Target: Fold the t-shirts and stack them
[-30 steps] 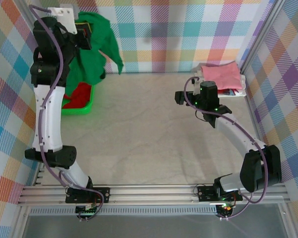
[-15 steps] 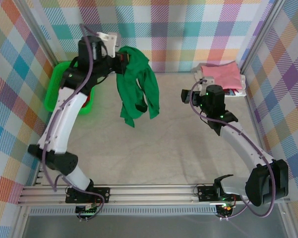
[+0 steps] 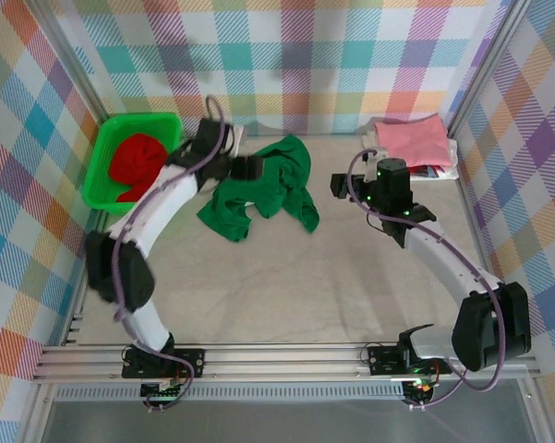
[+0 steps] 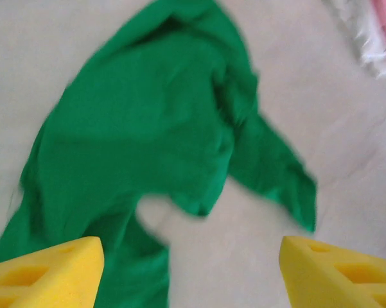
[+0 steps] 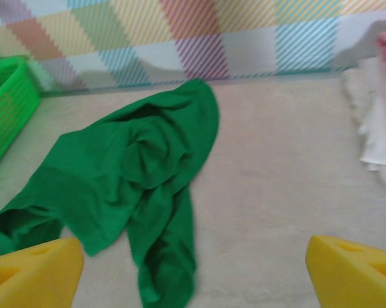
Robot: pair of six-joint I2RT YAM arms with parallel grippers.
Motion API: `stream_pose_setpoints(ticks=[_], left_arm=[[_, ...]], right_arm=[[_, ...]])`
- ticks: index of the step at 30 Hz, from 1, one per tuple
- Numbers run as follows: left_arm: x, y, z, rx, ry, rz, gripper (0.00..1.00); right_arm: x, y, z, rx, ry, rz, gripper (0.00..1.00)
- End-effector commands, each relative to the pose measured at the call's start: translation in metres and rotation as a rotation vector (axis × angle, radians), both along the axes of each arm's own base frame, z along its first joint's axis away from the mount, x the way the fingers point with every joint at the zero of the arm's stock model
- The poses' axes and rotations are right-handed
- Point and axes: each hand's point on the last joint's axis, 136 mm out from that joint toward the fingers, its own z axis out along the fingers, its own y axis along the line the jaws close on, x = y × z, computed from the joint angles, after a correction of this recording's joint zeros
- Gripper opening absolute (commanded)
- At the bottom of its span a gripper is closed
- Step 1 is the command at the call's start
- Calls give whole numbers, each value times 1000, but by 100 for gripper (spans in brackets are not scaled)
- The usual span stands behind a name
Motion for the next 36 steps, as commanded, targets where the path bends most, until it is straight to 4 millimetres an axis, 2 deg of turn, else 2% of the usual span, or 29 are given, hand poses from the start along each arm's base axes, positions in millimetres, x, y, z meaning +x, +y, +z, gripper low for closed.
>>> stream_pose_setpoints(ticks=[1,5,7,9,14,18,20,22,25,28,33,36], left_arm=[[-5,18,18,-17,-143,79,70],[-21,22,-50,62,53,55,70],[-23,25,-74,88,106,71,67],[-22,22,-91,65,118,80,62],[-20,5,-131,-5,204,65,61],[-19,6,-159,1,229,81,58],[-21,9,-170,11,241,93,51],[-23,10,-178,12,247,101,50],[-25,16,-189,32,260,129,38],[-25,22,-191,47,260,148,20],[-23,39,-179,96,239,213,0],[-24,59,-159,132,191,283,0]], right_arm=[[-9,44,-31,79,124,188,81],[0,71,-62,57,249,235,74],[7,80,-73,67,308,237,70],[12,88,-84,67,359,239,67],[22,93,-112,58,441,203,65],[26,96,-136,34,522,192,62],[26,98,-144,38,541,190,60],[27,101,-150,46,553,194,56],[27,110,-158,60,574,215,52],[24,123,-166,80,597,258,40],[25,130,-171,90,622,276,11],[28,124,-157,67,576,254,5]])
